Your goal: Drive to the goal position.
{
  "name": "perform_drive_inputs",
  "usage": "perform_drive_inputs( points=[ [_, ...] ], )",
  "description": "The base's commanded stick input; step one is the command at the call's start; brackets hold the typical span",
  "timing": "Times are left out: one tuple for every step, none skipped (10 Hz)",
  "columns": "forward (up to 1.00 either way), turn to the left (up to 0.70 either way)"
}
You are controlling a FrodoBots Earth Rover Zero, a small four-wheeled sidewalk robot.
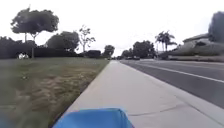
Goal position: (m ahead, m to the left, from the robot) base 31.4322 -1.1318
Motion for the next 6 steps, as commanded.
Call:
perform_drive_inputs(
  points=[
    [1.00,0.00],
    [1.00,0.00],
    [1.00,0.00],
    [1.00,0.00],
    [1.00,0.00],
    [1.00,0.00]
  ],
)
